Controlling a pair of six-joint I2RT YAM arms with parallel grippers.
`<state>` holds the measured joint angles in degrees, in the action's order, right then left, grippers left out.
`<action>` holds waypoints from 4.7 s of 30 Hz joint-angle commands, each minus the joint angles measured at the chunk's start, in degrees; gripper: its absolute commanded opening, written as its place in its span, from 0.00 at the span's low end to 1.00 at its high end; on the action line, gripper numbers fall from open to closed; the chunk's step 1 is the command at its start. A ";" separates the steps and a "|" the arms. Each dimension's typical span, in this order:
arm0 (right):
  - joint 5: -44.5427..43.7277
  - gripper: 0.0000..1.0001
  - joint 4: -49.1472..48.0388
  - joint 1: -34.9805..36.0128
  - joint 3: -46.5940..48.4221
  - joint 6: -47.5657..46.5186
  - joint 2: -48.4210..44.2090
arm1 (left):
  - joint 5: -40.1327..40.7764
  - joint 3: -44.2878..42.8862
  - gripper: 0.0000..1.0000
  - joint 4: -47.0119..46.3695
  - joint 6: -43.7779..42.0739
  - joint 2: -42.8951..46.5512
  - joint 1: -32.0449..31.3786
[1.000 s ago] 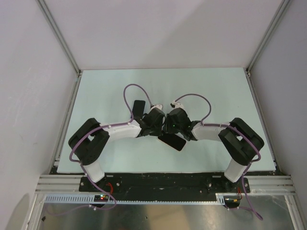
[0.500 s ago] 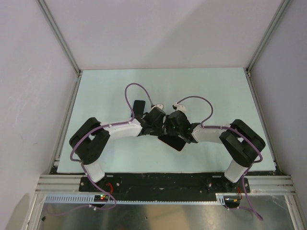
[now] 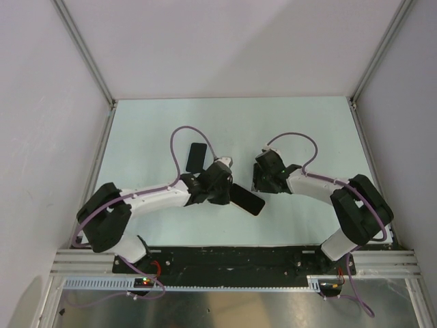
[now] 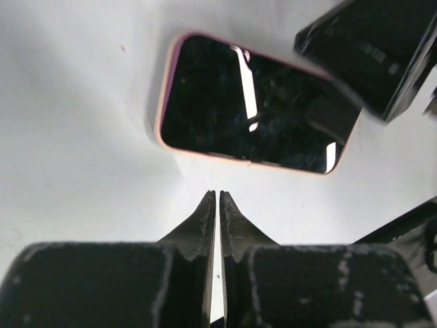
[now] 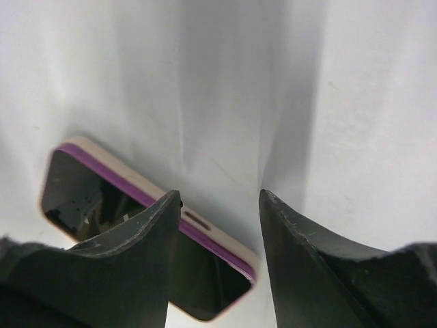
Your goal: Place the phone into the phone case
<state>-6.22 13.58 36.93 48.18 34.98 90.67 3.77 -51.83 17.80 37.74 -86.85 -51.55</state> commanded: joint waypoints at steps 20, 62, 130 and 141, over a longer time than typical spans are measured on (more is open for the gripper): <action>-3.22 0.28 11.37 8.42 -8.41 3.37 -6.56 | 0.14 -0.45 0.00 -3.91 3.90 -9.46 -1.04; -5.78 0.15 10.90 17.64 -9.22 8.31 -13.54 | -1.53 3.55 0.00 -3.91 2.96 -3.57 4.25; -2.74 0.22 7.09 6.45 -0.29 3.31 -12.96 | -3.33 -6.93 0.00 -3.04 -1.68 -12.66 3.94; 0.75 0.27 3.58 0.23 2.61 0.24 -6.06 | -8.06 -13.33 0.00 -2.71 -4.05 -17.60 3.75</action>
<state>-6.07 18.92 37.76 48.51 36.93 83.85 -1.21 -61.06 17.32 35.35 -103.15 -47.35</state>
